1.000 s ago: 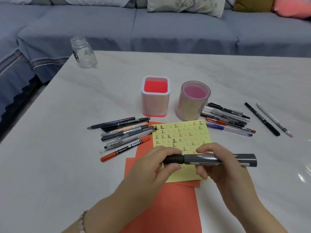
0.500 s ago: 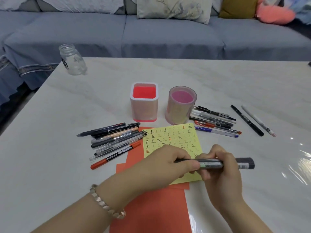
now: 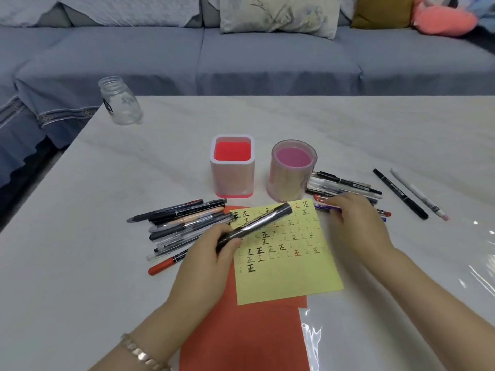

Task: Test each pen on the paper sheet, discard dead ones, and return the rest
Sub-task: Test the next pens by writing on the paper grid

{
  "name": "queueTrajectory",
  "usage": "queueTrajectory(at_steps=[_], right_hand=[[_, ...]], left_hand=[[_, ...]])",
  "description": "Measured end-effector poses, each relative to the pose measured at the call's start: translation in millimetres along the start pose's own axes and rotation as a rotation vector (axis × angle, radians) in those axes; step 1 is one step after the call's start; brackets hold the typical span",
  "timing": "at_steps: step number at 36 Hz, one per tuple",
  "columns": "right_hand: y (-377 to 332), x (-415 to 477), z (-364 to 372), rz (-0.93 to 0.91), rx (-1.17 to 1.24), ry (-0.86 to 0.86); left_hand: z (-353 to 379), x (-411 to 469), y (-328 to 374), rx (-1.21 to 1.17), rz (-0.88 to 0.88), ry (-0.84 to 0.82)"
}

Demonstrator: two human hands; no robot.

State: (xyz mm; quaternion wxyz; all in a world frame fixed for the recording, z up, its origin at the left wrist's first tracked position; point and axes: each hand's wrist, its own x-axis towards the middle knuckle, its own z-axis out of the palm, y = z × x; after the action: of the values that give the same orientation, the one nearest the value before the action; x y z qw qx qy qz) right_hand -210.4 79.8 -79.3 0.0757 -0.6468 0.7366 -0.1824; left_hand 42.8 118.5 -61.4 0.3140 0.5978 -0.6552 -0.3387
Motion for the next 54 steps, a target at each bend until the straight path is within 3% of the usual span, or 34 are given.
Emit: queueTrajectory(at_steps=[4,11,14,21,26,32,35,38,41,44,47,50,54], right_hand=[[8,10,11,0.013,-0.277,-0.103],[15,2,8,0.054,-0.416,-0.120],[13,-9,-1,0.073,-0.354,-0.069],[-27,-31,-17,-0.052,-0.044,-0.056],[-62,-42,-19,-0.156,0.091,-0.187],[-98,-55,-24,-0.270,0.362,-0.367],[-107,-61,-31,-0.213,0.522,-0.463],[-100,-62,-39,-0.125,0.517,-0.528],[-88,-56,-56,-0.034,0.539,-0.524],[-83,-51,-65,0.177,0.933,-0.434],[-92,-56,-56,0.313,1.250,-0.478],[-111,-68,-30,0.270,1.113,-0.491],[-123,-80,-3,0.171,0.948,-0.262]], left_hand=[[-4,-3,-8,0.042,-0.011,0.022],[-12,11,-25,0.316,0.098,0.198],[-24,26,-39,0.513,0.114,0.291],[-40,35,-77,0.679,0.066,0.249],[-35,26,-70,0.551,0.112,0.227],[-23,9,-16,0.432,0.627,-0.063],[-15,6,-1,0.488,0.734,-0.145],[-11,4,-1,0.535,0.758,-0.092],[-13,1,-5,0.517,0.621,-0.093],[-15,-5,4,0.421,0.393,-0.158],[-8,-12,-3,0.184,0.336,-0.195],[-1,-19,9,0.078,0.364,-0.242],[4,-21,6,0.102,0.519,-0.205]])
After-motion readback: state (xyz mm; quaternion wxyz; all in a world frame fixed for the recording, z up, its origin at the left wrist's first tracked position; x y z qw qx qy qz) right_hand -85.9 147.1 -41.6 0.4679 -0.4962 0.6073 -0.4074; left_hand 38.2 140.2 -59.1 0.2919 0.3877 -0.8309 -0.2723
